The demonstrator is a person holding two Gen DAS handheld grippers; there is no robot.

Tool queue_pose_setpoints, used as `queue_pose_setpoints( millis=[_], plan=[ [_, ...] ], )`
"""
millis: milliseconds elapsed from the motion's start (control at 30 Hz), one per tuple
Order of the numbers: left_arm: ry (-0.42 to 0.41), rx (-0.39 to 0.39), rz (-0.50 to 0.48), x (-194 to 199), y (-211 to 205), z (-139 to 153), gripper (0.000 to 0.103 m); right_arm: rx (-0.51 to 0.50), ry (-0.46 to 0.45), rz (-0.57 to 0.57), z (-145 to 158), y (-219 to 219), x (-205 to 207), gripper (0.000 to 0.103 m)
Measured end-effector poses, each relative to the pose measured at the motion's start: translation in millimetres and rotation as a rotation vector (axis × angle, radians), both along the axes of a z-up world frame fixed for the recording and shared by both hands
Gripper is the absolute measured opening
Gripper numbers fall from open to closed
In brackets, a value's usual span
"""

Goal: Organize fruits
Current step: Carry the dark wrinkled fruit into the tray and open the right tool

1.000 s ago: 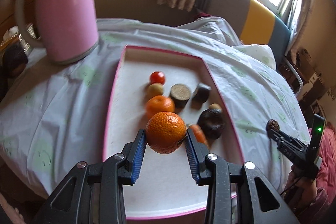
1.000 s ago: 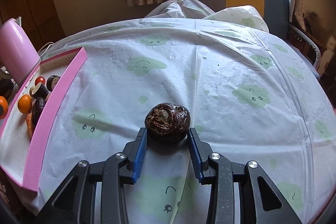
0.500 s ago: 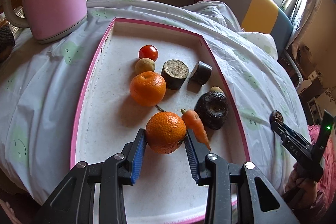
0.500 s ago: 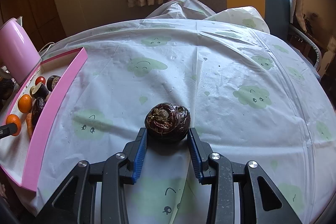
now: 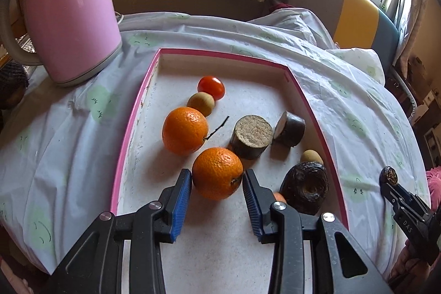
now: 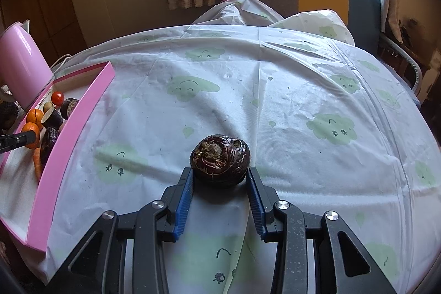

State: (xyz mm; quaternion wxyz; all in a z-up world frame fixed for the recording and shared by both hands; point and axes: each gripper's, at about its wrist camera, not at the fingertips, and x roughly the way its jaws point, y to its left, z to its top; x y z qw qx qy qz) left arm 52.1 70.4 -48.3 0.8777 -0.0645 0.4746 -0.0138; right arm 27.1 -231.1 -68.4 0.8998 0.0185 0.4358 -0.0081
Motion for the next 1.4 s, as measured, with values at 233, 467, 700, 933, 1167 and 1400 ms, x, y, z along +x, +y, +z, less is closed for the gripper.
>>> queue_pose_setpoints(
  millis=[233,467,700,933,1167,1400],
  plan=[
    [0.005,0.001,-0.008,-11,-4,0,0.039,-0.002,0.001,0.000,0,0,1,0.039],
    [-0.012,0.020,-0.050,-12,-23,4,0.039,0.001,0.001,-0.001,0,-1,1,0.039],
    [-0.038,0.046,-0.053,-16,-24,8,0.039,0.008,0.009,-0.008,1,0,1,0.039],
    [-0.064,0.048,-0.068,-24,-25,12,0.039,0.043,0.033,0.024,4,15,1,0.039],
    [-0.084,0.041,-0.066,-30,-21,15,0.039,0.071,0.056,0.083,6,39,-1,0.039],
    [-0.085,0.040,-0.051,-33,-15,14,0.039,0.140,0.044,0.157,24,67,-7,0.037]
  ],
)
